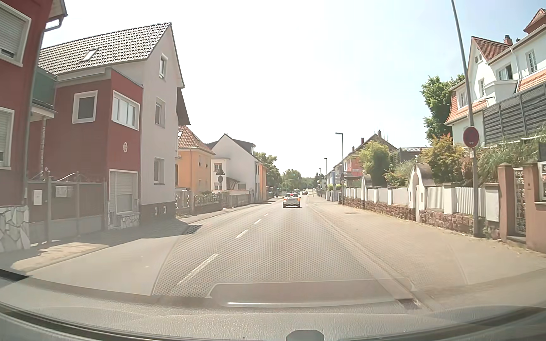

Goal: Follow the waypoints while adhering to traffic rules and regulations

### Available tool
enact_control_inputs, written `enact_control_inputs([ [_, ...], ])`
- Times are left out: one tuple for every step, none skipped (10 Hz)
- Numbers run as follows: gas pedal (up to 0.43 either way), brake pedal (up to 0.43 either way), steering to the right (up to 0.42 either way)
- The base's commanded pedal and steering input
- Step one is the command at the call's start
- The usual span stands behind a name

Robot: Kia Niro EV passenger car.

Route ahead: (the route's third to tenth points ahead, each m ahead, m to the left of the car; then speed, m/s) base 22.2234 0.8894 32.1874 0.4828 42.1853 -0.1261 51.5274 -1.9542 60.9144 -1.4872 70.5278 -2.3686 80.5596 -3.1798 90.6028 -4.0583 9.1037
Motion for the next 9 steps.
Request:
enact_control_inputs([
  [0.220, 0.000, 0.028],
  [0.169, 0.000, 0.026],
  [0.028, 0.000, 0.023],
  [0.000, 0.000, 0.019],
  [0.000, 0.000, 0.014],
  [0.000, 0.000, 0.009],
  [0.000, 0.000, 0.008],
  [0.000, 0.000, 0.008],
  [0.000, 0.000, 0.008],
])
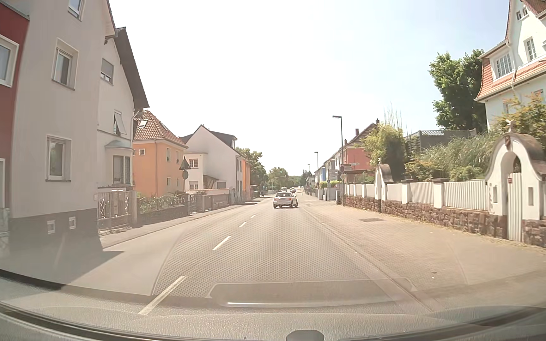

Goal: Follow the waypoints while adhering to traffic rules and regulations

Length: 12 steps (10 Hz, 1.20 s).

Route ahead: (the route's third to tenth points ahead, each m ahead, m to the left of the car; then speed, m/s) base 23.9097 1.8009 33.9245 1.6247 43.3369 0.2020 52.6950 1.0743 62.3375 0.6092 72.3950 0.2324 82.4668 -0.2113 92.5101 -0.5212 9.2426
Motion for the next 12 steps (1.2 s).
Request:
enact_control_inputs([
  [0.000, 0.030, 0.007],
  [0.000, 0.061, 0.006],
  [0.000, 0.098, 0.003],
  [0.000, 0.128, 0.000],
  [0.000, 0.152, -0.004],
  [0.000, 0.134, -0.004],
  [0.000, 0.000, -0.004],
  [0.000, 0.000, -0.004],
  [0.000, 0.000, -0.004],
  [0.000, 0.000, -0.004],
  [0.000, 0.000, -0.004],
  [0.000, 0.000, -0.004],
])
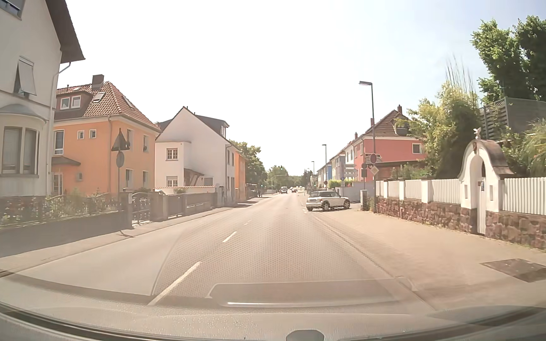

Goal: Follow the waypoints while adhering to traffic rules and regulations

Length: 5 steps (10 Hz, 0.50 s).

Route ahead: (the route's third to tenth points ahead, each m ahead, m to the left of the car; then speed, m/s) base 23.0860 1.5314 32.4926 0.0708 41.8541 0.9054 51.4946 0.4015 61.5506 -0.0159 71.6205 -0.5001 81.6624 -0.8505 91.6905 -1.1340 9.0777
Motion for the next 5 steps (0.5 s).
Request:
enact_control_inputs([
  [0.000, 0.000, -0.004],
  [0.000, 0.000, -0.004],
  [0.000, 0.000, -0.003],
  [0.000, 0.000, -0.001],
  [0.098, 0.000, 0.001],
])
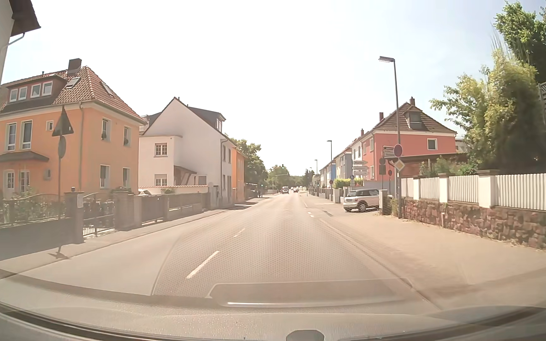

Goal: Follow the waypoints while adhering to traffic rules and regulations

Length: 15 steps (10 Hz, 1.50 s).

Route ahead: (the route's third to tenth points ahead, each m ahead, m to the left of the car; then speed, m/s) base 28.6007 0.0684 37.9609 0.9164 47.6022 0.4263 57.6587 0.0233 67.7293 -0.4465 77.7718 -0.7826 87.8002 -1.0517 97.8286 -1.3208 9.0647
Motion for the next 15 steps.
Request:
enact_control_inputs([
  [0.197, 0.000, 0.005],
  [0.299, 0.000, 0.009],
  [0.339, 0.000, 0.009],
  [0.339, 0.000, 0.009],
  [0.339, 0.000, 0.009],
  [0.339, 0.000, 0.009],
  [0.339, 0.000, 0.009],
  [0.339, 0.000, 0.009],
  [0.339, 0.000, 0.009],
  [0.339, 0.000, 0.009],
  [0.339, 0.000, 0.008],
  [0.339, 0.000, 0.008],
  [0.339, 0.000, 0.008],
  [0.339, 0.000, 0.006],
  [0.339, 0.000, 0.005],
])
